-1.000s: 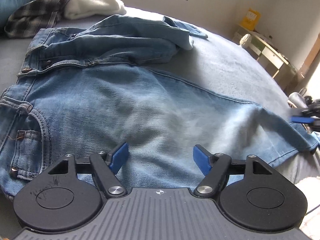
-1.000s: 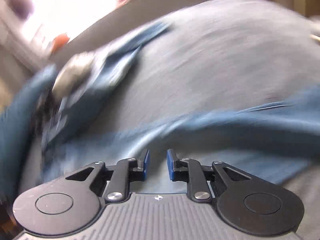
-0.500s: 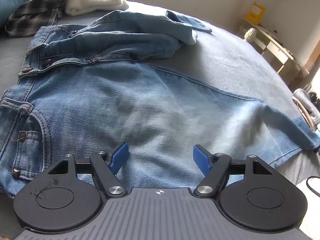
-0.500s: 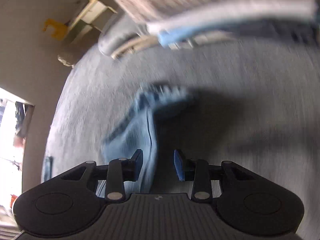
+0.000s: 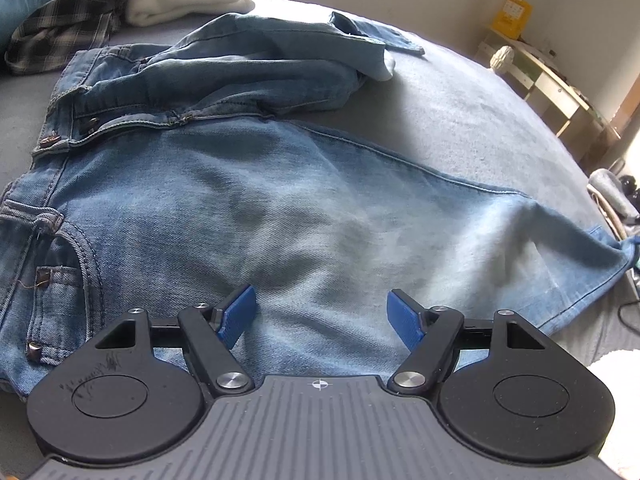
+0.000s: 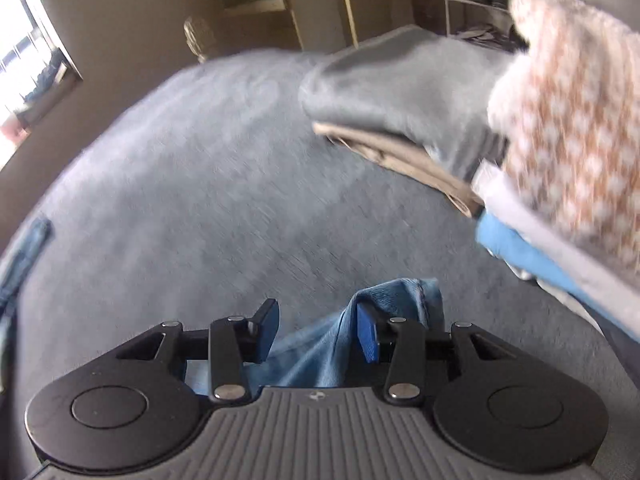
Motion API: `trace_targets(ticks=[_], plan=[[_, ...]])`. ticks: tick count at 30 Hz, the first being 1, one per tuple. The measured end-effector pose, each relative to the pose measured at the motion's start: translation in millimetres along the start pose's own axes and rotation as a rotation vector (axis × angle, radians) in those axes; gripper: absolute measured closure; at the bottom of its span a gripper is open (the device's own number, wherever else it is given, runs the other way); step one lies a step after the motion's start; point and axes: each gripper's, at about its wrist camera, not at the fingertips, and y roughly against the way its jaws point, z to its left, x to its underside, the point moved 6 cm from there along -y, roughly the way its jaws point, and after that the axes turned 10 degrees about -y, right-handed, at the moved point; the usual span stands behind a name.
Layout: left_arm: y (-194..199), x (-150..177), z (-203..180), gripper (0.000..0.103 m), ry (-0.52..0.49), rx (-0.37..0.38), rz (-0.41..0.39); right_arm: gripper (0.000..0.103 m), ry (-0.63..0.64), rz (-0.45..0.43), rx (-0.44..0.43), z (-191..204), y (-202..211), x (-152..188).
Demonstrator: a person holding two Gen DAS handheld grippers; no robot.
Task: Fold clothes
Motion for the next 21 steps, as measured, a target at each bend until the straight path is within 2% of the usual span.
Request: trace_targets(ticks=[3, 6, 10, 12, 16, 18, 21], plan=[[-0.1, -0.2, 0.6, 0.029, 0.01, 0.006, 0.001, 0.057, -0.046, 0.022, -0.014, -0.4, 23.4, -2.7], [0.2, -0.2, 1.0, 0.029, 0.012, 0.011, 0.0, 0.058, -0.12, 0.002, -0.02, -13.6, 49.1, -3.8], [0.2, -0.5, 1.6, 0.028, 0.013, 0.016, 0.0, 0.057, -0.085, -0.113, 0.088, -25.8, 75.5, -9.9], [-0.1, -0.8, 1.7, 0.028, 0.014, 0.018, 0.0, 0.057, -0.036, -0.16, 0.092, -21.7, 81.5, -12.8], [0.3, -0.4, 0.9, 0.027, 0.015, 0.013, -0.002, 0.055, 0.019, -0.079, 0.052, -4.2, 51.3, -14.9], [0.8, 0.0, 0.8, 0.028, 0.015, 0.011, -0.003, 0.054, 0.053, -0.042, 0.072, -0.1, 24.6, -15.5], [0.9, 0.3, 0.7, 0.027, 0.015, 0.011, -0.003, 0.053, 0.111, 0.017, 0.151, -2.4, -16.5, -15.4]])
